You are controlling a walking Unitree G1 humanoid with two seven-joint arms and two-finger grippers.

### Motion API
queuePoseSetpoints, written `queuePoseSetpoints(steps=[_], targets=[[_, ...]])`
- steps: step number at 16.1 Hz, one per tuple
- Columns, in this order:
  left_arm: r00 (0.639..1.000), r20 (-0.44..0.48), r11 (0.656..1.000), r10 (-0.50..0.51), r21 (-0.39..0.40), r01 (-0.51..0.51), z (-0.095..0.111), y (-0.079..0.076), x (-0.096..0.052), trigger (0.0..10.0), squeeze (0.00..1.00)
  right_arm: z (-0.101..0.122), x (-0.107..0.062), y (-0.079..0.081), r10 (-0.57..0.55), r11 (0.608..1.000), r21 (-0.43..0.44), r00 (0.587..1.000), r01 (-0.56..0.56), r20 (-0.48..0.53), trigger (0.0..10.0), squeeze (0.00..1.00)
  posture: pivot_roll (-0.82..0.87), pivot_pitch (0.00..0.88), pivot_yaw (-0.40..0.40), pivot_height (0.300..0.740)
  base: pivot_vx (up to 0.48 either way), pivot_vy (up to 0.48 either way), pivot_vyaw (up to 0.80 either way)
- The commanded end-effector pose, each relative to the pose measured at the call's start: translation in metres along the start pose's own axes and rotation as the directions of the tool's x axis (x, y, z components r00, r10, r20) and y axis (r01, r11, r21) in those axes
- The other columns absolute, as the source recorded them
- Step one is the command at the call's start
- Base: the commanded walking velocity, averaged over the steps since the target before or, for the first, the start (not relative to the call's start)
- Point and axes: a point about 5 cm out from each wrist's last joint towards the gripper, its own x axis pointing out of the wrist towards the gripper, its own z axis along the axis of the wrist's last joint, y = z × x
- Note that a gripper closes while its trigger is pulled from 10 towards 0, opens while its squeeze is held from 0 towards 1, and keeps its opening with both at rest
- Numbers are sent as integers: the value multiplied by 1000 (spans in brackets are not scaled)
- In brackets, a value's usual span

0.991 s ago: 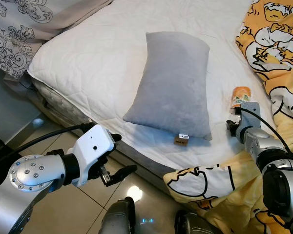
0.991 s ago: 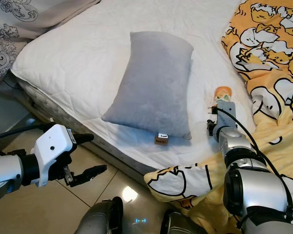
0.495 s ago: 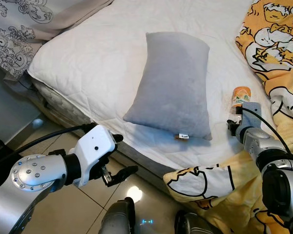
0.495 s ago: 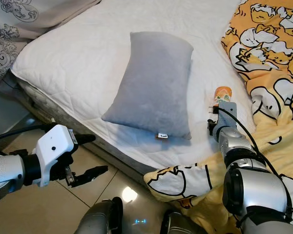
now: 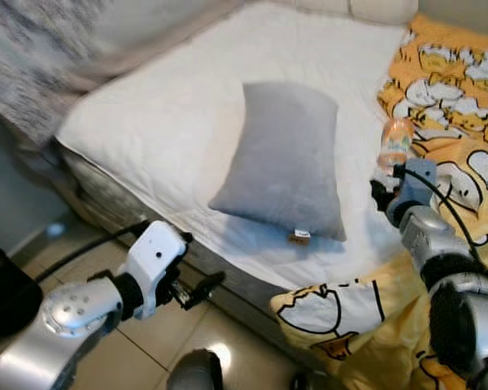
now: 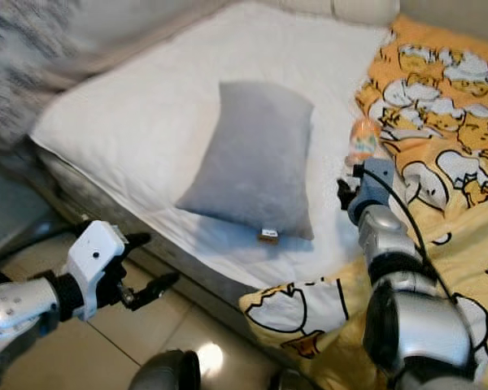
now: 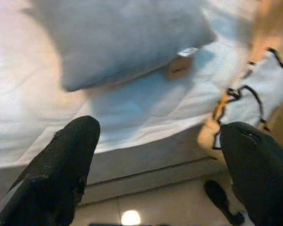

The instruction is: Clean up the room

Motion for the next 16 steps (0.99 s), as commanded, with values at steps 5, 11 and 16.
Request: queuePoseSetpoints(steps=[5,11,16], targets=[[949,68,950,308,-81,-303,-2,20,14,10000,0,16,-54,16,49,993,93,971,-72,234,10000,0,56,0,83,740,0,0,480],[895,67,888,442,-177,-425,0,30,39,10000,0,-8,-88,50,62,992,104,986,-78,156,10000,0,22,0,93,740,0,0,798],[836,85,837,541,-153,-526,-5,39,43,10000,0,-3,-95,83,187,975,92,971,-202,150,10000,0,39,0,52,740,0,0,800]])
